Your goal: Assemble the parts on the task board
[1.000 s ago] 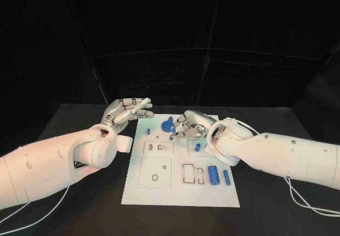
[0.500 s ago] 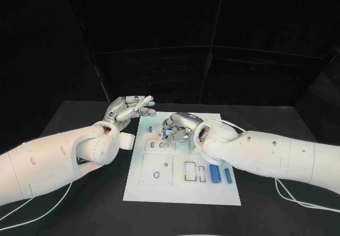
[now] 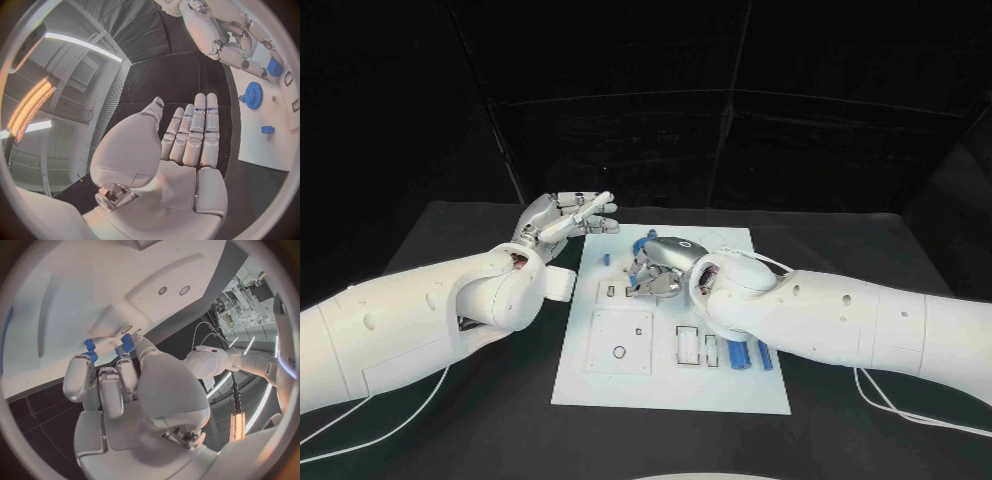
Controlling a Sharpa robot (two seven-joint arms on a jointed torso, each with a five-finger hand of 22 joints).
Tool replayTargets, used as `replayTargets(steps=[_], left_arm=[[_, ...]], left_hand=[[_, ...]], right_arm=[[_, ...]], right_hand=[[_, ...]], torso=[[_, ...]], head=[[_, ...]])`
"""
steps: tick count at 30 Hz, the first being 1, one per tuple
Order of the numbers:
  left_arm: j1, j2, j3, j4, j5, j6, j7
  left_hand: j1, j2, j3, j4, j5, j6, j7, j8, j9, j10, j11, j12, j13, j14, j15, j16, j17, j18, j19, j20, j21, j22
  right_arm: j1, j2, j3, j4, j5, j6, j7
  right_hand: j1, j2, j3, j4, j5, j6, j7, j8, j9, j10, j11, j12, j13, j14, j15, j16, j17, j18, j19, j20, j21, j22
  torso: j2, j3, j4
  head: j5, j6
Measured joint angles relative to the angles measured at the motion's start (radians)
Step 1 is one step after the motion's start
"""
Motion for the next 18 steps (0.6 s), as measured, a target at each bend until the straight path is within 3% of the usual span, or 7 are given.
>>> replayTargets(steps=[18], left_arm=[[0.000, 0.001, 0.000, -0.002, 0.000, 0.000, -0.002]], left_hand=[[0.000, 0.000, 0.000, 0.000, 0.000, 0.000, 0.000, 0.000, 0.000, 0.000, 0.000, 0.000, 0.000, 0.000, 0.000, 0.000, 0.001, 0.000, 0.000, 0.000, 0.000, 0.000]], right_arm=[[-0.012, 0.002, -0.002, -0.008, -0.022, 0.025, -0.008]], right_hand=[[-0.004, -0.004, 0.000, 0.000, -0.003, -0.004, 0.003, -0.001, -0.001, 0.000, 0.000, 0.000, 0.000, 0.000, 0.000, 0.000, 0.000, 0.000, 0.000, 0.000, 0.000, 0.000]], torso=[[0.000, 0.0009, -0.0006]], head=[[0.004, -0.006]])
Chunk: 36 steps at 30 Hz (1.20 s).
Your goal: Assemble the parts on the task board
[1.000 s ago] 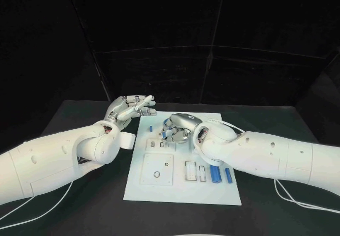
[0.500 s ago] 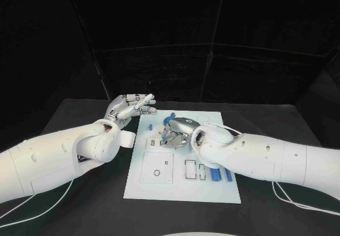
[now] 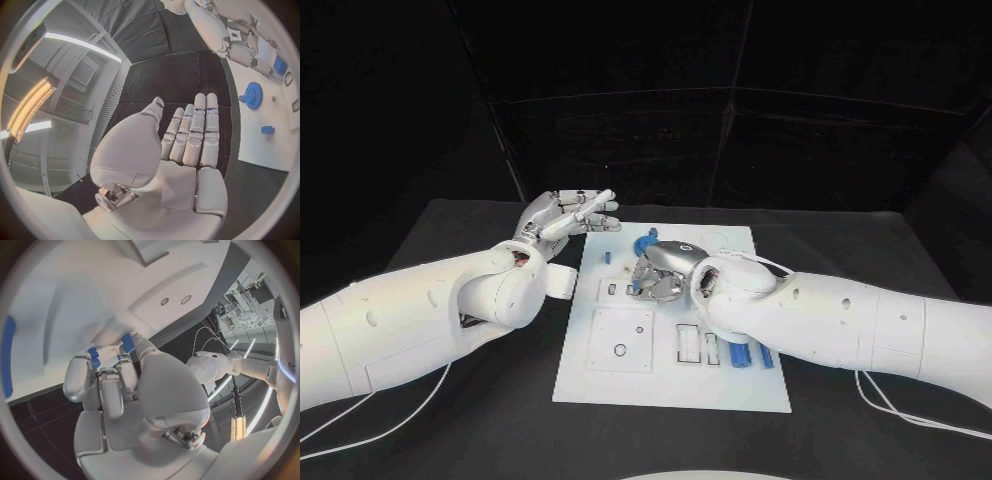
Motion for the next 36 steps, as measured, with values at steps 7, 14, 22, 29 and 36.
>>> replayTargets(steps=[7, 14, 22, 29, 36], left_arm=[[0.000, 0.001, 0.000, -0.004, 0.000, 0.000, 0.000], [0.000, 0.001, 0.000, -0.006, 0.000, 0.000, -0.001], [0.000, 0.002, 0.000, -0.007, 0.000, 0.000, -0.001], [0.000, 0.002, 0.000, -0.008, 0.000, 0.000, -0.001], [0.000, 0.003, 0.000, -0.009, 0.000, 0.000, -0.001]], left_hand=[[0.000, 0.000, 0.000, 0.000, 0.000, 0.000, 0.000, 0.000, 0.000, 0.000, 0.000, 0.000, 0.000, 0.000, 0.000, 0.000, 0.000, 0.000, 0.000, 0.000, 0.000, 0.000], [0.000, 0.000, 0.000, 0.000, 0.000, 0.000, 0.000, 0.000, 0.000, 0.000, 0.000, 0.000, 0.000, 0.000, 0.000, 0.000, 0.000, 0.000, 0.000, 0.000, 0.000, 0.000], [0.000, 0.000, 0.000, 0.000, 0.000, 0.000, 0.000, 0.000, 0.000, 0.000, 0.000, 0.000, 0.000, 0.000, 0.000, 0.001, 0.000, 0.000, 0.000, 0.000, 0.000, 0.000], [0.000, 0.000, 0.000, 0.000, 0.000, 0.000, 0.000, 0.000, 0.000, 0.000, 0.000, 0.000, 0.000, 0.000, 0.000, 0.001, 0.000, 0.000, 0.000, 0.000, 0.000, 0.000], [0.000, 0.000, 0.000, 0.000, 0.000, 0.000, 0.000, 0.000, 0.000, 0.000, 0.000, 0.000, 0.000, 0.000, 0.000, 0.001, 0.000, 0.000, 0.000, 0.000, 0.000, 0.000]], right_arm=[[0.001, 0.001, 0.001, -0.004, -0.002, 0.006, 0.000], [0.002, 0.001, 0.002, -0.007, -0.003, 0.014, -0.001], [0.003, 0.003, 0.003, -0.009, -0.014, 0.026, -0.007], [0.003, 0.004, 0.004, -0.009, -0.026, 0.036, -0.012], [0.004, 0.005, 0.005, -0.009, -0.033, 0.043, -0.017]], right_hand=[[-0.001, -0.001, 0.002, 0.002, 0.000, -0.002, 0.001, -0.001, -0.001, -0.004, -0.004, -0.004, -0.003, 0.000, 0.000, 0.000, 0.000, 0.000, 0.000, 0.000, -0.004, -0.005], [-0.008, -0.008, 0.003, 0.003, 0.000, 0.000, -0.003, 0.001, -0.001, -0.007, 0.000, -0.004, -0.006, 0.000, 0.000, 0.000, 0.000, 0.000, 0.000, 0.000, -0.004, -0.005], [-0.013, -0.013, 0.003, 0.003, 0.000, 0.000, -0.004, 0.001, -0.002, -0.007, 0.000, -0.009, -0.007, 0.000, 0.000, 0.000, 0.000, 0.000, 0.000, 0.000, -0.004, -0.007], [-0.020, -0.019, 0.003, 0.003, -0.005, -0.007, 0.000, 0.001, -0.002, -0.011, 0.004, -0.013, -0.012, 0.000, 0.000, 0.000, 0.000, 0.000, 0.000, 0.000, -0.004, -0.008], [-0.035, -0.036, 0.003, 0.003, -0.009, -0.013, 0.005, 0.001, -0.005, -0.027, 0.005, -0.025, -0.025, 0.000, 0.000, 0.000, 0.000, 0.000, -0.004, 0.004, -0.008, -0.013]], torso=[[0.000, 0.0001, -0.0004], [0.000, 0.0001, -0.0004], [0.000, 0.0001, -0.0002], [0.000, 0.0001, 0.0002], [0.001, 0.0000, 0.0005]], head=[[0.000, -0.002], [-0.003, -0.004], [-0.004, -0.005], [-0.006, -0.005], [-0.006, -0.008]])
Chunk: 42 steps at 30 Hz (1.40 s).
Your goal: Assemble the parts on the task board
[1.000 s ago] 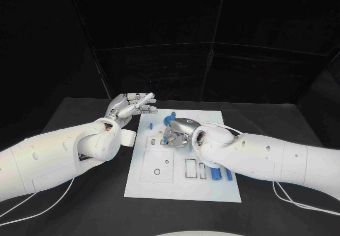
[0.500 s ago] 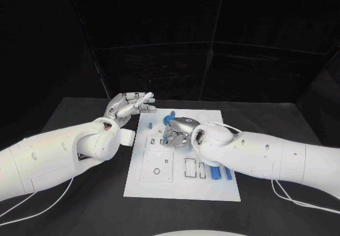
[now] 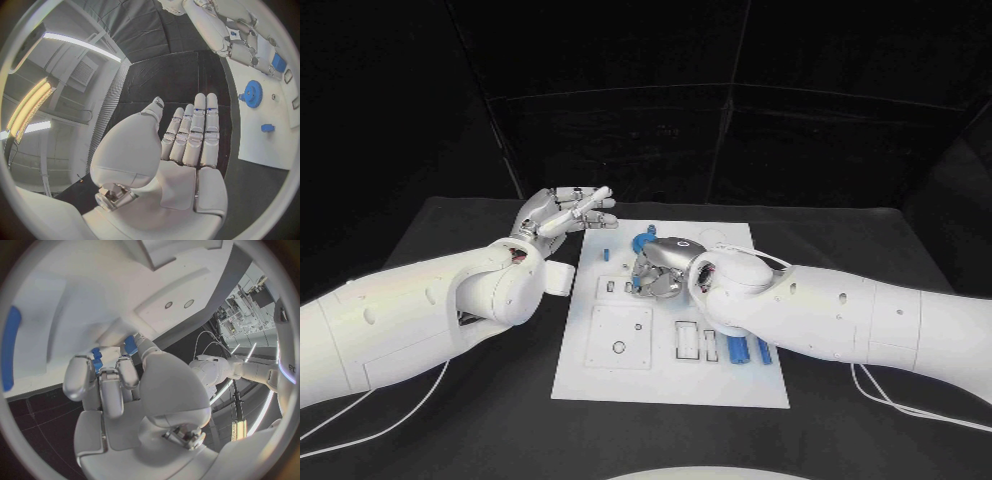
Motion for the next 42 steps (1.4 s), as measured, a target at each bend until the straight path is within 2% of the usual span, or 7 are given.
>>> replayTargets(steps=[6, 20, 27, 32, 35, 39, 42], left_arm=[[0.000, 0.000, 0.000, -0.001, 0.000, 0.000, 0.000], [0.000, 0.000, 0.000, -0.002, 0.000, 0.000, -0.001], [0.000, 0.000, 0.000, -0.002, 0.000, 0.000, -0.001], [0.000, 0.000, 0.000, -0.002, 0.000, 0.000, -0.001], [0.000, -0.001, 0.000, -0.001, 0.000, 0.000, -0.001], [0.000, -0.001, 0.000, -0.001, 0.000, 0.000, -0.001], [0.000, -0.001, 0.000, -0.001, 0.000, 0.000, -0.001]], left_hand=[[0.000, 0.000, -0.003, -0.003, 0.000, 0.000, 0.000, -0.004, 0.000, 0.000, 0.000, 0.000, 0.000, 0.000, 0.000, 0.000, 0.002, 0.000, 0.000, 0.000, 0.000, 0.000], [0.000, 0.000, -0.003, -0.003, 0.000, 0.000, 0.000, -0.004, 0.000, 0.000, 0.000, 0.000, 0.000, 0.000, 0.000, 0.000, 0.002, 0.000, 0.000, 0.000, 0.000, 0.000], [0.000, 0.000, -0.003, -0.003, 0.000, 0.000, 0.000, -0.004, 0.000, 0.000, 0.000, 0.000, 0.000, 0.000, 0.000, 0.000, 0.002, 0.000, 0.000, 0.000, 0.000, 0.000], [0.000, 0.000, -0.003, -0.003, 0.000, 0.000, 0.000, -0.004, 0.000, 0.000, 0.000, 0.000, 0.000, 0.000, 0.000, 0.000, 0.002, 0.000, 0.000, 0.000, 0.000, 0.000], [0.000, 0.000, -0.003, -0.003, 0.000, 0.000, 0.000, -0.004, 0.000, 0.000, 0.000, 0.000, 0.000, 0.000, 0.000, 0.000, 0.002, 0.000, 0.000, 0.000, 0.000, 0.000], [0.000, 0.000, -0.003, -0.003, 0.000, 0.000, 0.000, -0.004, 0.000, 0.000, 0.000, 0.000, 0.000, 0.000, 0.000, 0.000, 0.002, 0.000, 0.000, 0.000, 0.000, 0.000], [0.000, 0.000, -0.003, -0.003, 0.000, 0.000, 0.000, -0.004, 0.000, 0.000, 0.000, 0.000, 0.000, 0.000, 0.000, 0.000, 0.002, 0.000, 0.000, 0.000, 0.000, 0.000]], right_arm=[[0.001, 0.000, 0.001, 0.001, -0.006, 0.005, -0.005], [0.001, 0.000, 0.001, 0.003, -0.016, 0.006, -0.017], [0.001, 0.001, 0.001, 0.004, -0.018, 0.006, -0.021], [0.000, 0.001, 0.000, 0.005, -0.019, 0.003, -0.022], [-0.002, 0.001, -0.002, 0.005, -0.019, -0.002, -0.024], [-0.005, 0.001, -0.004, 0.005, -0.018, -0.019, -0.023], [-0.008, -0.001, -0.006, 0.006, -0.013, -0.039, -0.019]], right_hand=[[-0.015, -0.034, -0.011, 0.011, 0.000, -0.009, 0.008, -0.006, -0.002, -0.013, 0.005, -0.014, -0.015, 0.000, 0.000, 0.000, 0.000, 0.000, -0.003, 0.003, -0.004, -0.005], [-0.021, -0.042, -0.014, 0.014, 0.000, -0.014, 0.004, -0.007, 0.000, -0.013, 0.005, -0.019, -0.019, 0.000, 0.000, 0.000, 0.001, 0.000, -0.003, 0.003, -0.004, -0.007], [-0.048, -0.068, -0.033, 0.033, -0.014, -0.026, 0.006, -0.006, 0.004, -0.016, 0.009, -0.023, -0.023, 0.000, 0.000, -0.002, 0.001, 0.000, -0.007, 0.007, -0.008, -0.010], [-0.074, -0.076, -0.060, 0.060, -0.002, -0.063, 0.015, -0.023, -0.002, -0.037, 0.015, -0.037, -0.037, 0.000, 0.007, -0.004, 0.001, 0.000, -0.009, 0.009, -0.014, -0.017], [-0.074, -0.076, -0.071, 0.070, 0.004, -0.107, 0.028, -0.042, -0.003, -0.075, 0.025, -0.071, -0.074, -0.002, 0.016, -0.007, 0.001, 0.000, -0.016, 0.016, -0.019, -0.026], [-0.074, -0.076, -0.077, 0.070, 0.008, -0.124, 0.036, -0.049, -0.001, -0.084, 0.030, -0.077, -0.086, 0.002, 0.020, -0.007, 0.000, 0.000, -0.020, 0.020, -0.019, -0.028], [-0.058, -0.076, -0.077, 0.070, 0.037, -0.137, 0.043, -0.054, -0.005, -0.088, 0.034, -0.077, -0.087, -0.002, 0.023, -0.007, 0.000, 0.000, -0.020, 0.020, -0.019, -0.028]], torso=[[0.000, 0.0000, 0.0002], [0.000, -0.0001, 0.0002], [0.000, -0.0001, 0.0002], [0.000, -0.0001, 0.0002], [0.000, -0.0001, 0.0002], [0.000, -0.0001, 0.0002], [0.000, 0.0000, 0.0002]], head=[[-0.001, -0.002], [-0.001, -0.003], [0.000, -0.003], [-0.002, -0.004], [-0.003, -0.004], [-0.003, -0.001], [-0.003, 0.000]])
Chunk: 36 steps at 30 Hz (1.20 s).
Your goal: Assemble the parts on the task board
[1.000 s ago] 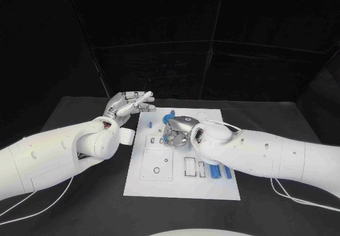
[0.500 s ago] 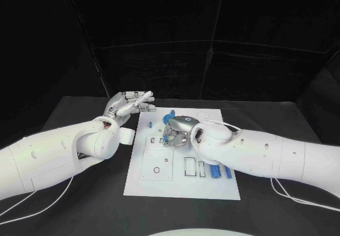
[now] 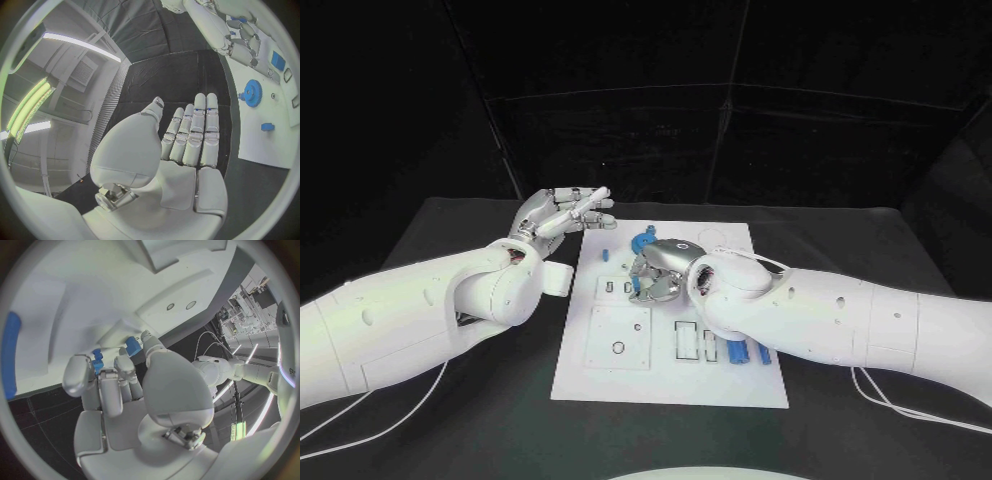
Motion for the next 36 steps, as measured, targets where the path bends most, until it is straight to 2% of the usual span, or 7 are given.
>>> replayTargets(steps=[21, 27, 30, 32, 33, 34, 36], left_arm=[[0.000, -0.004, 0.000, -0.003, -0.004, -0.001, -0.006], [0.000, -0.009, 0.000, -0.007, -0.032, -0.001, -0.031], [0.000, -0.012, 0.000, -0.012, -0.063, -0.001, -0.060], [0.000, -0.014, 0.000, -0.014, -0.099, -0.001, -0.092], [0.000, -0.014, 0.000, -0.014, -0.117, 0.000, -0.110], [0.000, -0.015, 0.000, -0.015, -0.137, 0.000, -0.129], [0.001, -0.015, 0.000, -0.015, -0.193, 0.006, -0.185]], left_hand=[[0.000, 0.000, -0.003, -0.003, 0.000, 0.000, 0.000, 0.000, 0.000, 0.008, -0.001, 0.000, 0.000, 0.004, 0.001, -0.004, 0.007, 0.000, 0.000, 0.000, 0.000, 0.000], [-0.002, 0.001, -0.021, 0.002, 0.000, 0.029, -0.017, 0.000, 0.001, 0.079, -0.023, 0.021, 0.011, 0.109, -0.029, 0.041, 0.049, 0.000, 0.071, -0.027, 0.048, 0.019], [-0.029, -0.002, -0.037, 0.017, 0.001, 0.085, -0.035, 0.024, 0.010, 0.159, -0.051, 0.056, 0.031, 0.229, -0.064, 0.118, 0.102, 0.000, 0.150, -0.062, 0.106, 0.048], [-0.054, -0.013, -0.061, 0.031, 0.003, 0.135, -0.066, 0.051, 0.022, 0.240, -0.088, 0.099, 0.055, 0.334, -0.104, 0.228, 0.187, 0.000, 0.229, -0.100, 0.176, 0.083], [-0.064, -0.018, -0.071, 0.041, 0.003, 0.154, -0.086, 0.063, 0.028, 0.285, -0.104, 0.127, 0.072, 0.352, -0.120, 0.363, 0.311, 0.000, 0.266, -0.117, 0.212, 0.103], [-0.073, -0.020, -0.084, 0.047, 0.002, 0.172, -0.099, 0.075, 0.035, 0.324, -0.121, 0.161, 0.095, 0.358, -0.138, 0.549, 0.513, 0.000, 0.306, -0.136, 0.262, 0.134], [-0.081, -0.019, -0.108, 0.061, 0.012, 0.193, -0.121, 0.096, 0.050, 0.371, -0.144, 0.233, 0.150, 0.362, -0.160, 0.960, 0.891, -0.017, 0.381, -0.163, 0.454, 0.338]], right_arm=[[0.002, -0.119, 0.000, 0.112, 0.140, -0.239, 0.168], [0.025, -0.194, 0.001, 0.182, 0.245, -0.251, 0.249], [0.048, -0.227, 0.003, 0.203, 0.320, -0.253, 0.278], [0.070, -0.252, 0.007, 0.211, 0.389, -0.254, 0.293], [0.080, -0.262, 0.010, 0.211, 0.419, -0.253, 0.298], [0.088, -0.271, 0.015, 0.211, 0.449, -0.253, 0.301], [0.106, -0.291, 0.028, 0.206, 0.519, -0.253, 0.309]], right_hand=[[0.023, 0.004, -0.017, 0.011, 0.045, -0.003, 0.003, -0.002, 0.003, 0.000, 0.000, 0.006, 0.008, 0.000, 0.007, 0.000, 0.000, 0.000, -0.007, 0.007, -0.004, -0.014], [0.023, 0.004, -0.028, 0.017, 0.036, -0.003, 0.003, 0.003, 0.005, 0.000, 0.000, 0.009, 0.008, 0.000, 0.007, -0.005, 0.000, 0.000, -0.011, 0.011, -0.008, -0.021], [0.030, 0.011, -0.030, 0.019, 0.036, -0.003, 0.003, 0.009, 0.006, -0.003, 0.004, 0.009, 0.001, 0.000, 0.007, -0.017, 0.000, 0.000, -0.034, 0.011, -0.024, -0.048], [0.030, 0.011, -0.030, 0.019, 0.036, -0.003, 0.003, 0.009, 0.006, -0.003, 0.004, 0.009, -0.002, 0.000, 0.007, -0.019, 0.000, 0.000, -0.036, 0.011, -0.029, -0.060], [0.034, 0.015, -0.030, 0.019, 0.036, -0.003, 0.003, 0.009, 0.006, -0.003, 0.004, 0.009, -0.002, 0.000, 0.007, -0.019, 0.000, 0.000, -0.036, 0.011, -0.029, -0.063], [0.034, 0.015, -0.030, 0.019, 0.036, -0.003, 0.003, 0.009, 0.006, -0.003, 0.004, 0.009, -0.002, 0.000, 0.007, -0.019, 0.000, 0.000, -0.039, 0.010, -0.029, -0.066], [0.034, 0.015, -0.030, 0.019, 0.036, -0.003, 0.003, 0.009, 0.006, -0.003, 0.004, 0.009, -0.002, 0.000, 0.007, -0.019, 0.000, 0.000, -0.043, 0.011, -0.033, -0.069]], torso=[[-0.002, -0.0004, 0.0001], [-0.002, -0.0002, 0.0000], [-0.002, 0.0004, -0.0007], [-0.004, 0.0005, -0.0016], [-0.005, 0.0005, -0.0019], [-0.006, 0.0006, -0.0022], [-0.009, 0.0007, -0.0028]], head=[[0.005, 0.009], [0.008, 0.013], [0.009, 0.016], [0.009, 0.016], [0.008, 0.016], [0.008, 0.016], [0.008, 0.016]])
